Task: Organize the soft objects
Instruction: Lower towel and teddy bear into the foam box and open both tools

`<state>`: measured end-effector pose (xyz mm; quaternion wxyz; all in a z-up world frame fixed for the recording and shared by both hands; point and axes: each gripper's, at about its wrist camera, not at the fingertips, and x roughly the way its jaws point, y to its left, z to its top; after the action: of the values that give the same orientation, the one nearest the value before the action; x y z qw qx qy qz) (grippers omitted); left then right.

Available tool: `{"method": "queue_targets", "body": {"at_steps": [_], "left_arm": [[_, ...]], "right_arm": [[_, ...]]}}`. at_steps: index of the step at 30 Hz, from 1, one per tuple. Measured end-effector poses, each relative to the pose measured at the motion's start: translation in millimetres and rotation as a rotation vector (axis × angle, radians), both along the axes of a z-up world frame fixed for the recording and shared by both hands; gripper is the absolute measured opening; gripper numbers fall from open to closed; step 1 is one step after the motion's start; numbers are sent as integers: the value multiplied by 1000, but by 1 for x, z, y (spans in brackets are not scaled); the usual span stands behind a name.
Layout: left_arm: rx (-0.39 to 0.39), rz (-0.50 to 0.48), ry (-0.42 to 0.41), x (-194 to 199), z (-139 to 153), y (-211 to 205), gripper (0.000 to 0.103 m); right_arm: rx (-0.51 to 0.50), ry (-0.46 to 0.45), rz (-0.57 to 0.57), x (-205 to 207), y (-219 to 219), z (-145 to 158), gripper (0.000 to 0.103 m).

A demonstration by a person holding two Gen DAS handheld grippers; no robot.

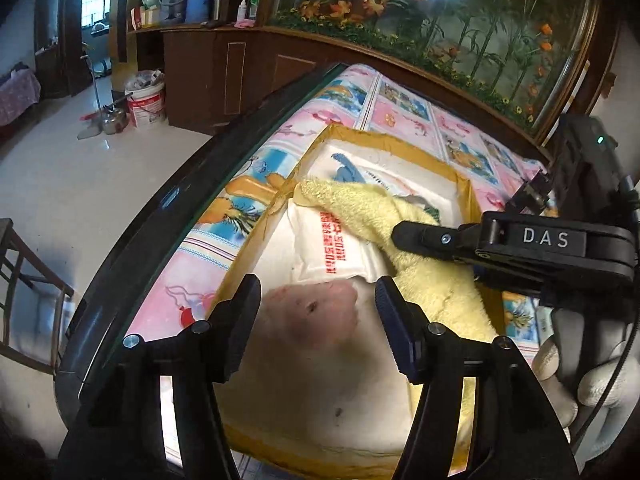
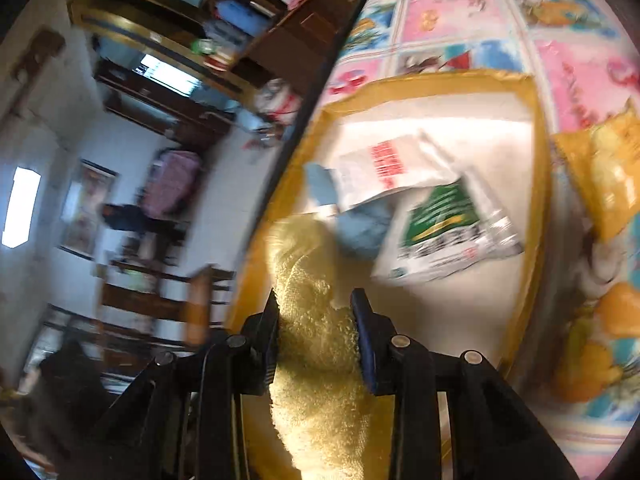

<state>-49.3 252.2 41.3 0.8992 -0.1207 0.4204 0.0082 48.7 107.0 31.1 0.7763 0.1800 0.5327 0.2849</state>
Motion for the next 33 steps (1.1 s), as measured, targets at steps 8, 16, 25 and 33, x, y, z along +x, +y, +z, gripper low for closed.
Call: {"method": "queue_targets", "body": {"at_steps": [8, 16, 25, 33], "left_arm": [[-131, 91, -58, -26, 16, 16, 60], [-150, 168, -117, -59, 38, 25, 60], [-139, 202, -157, -94, 62, 14, 60], [-146, 195, -192, -111, 74, 8, 60]], "right_arm": [[-192, -205, -16, -3, 3, 13, 36], [-98, -432, -39, -34, -22, 60, 39], [-96, -528, -85, -51, -58, 76, 53], [-93, -573, -90, -71, -76, 87, 53]]}}
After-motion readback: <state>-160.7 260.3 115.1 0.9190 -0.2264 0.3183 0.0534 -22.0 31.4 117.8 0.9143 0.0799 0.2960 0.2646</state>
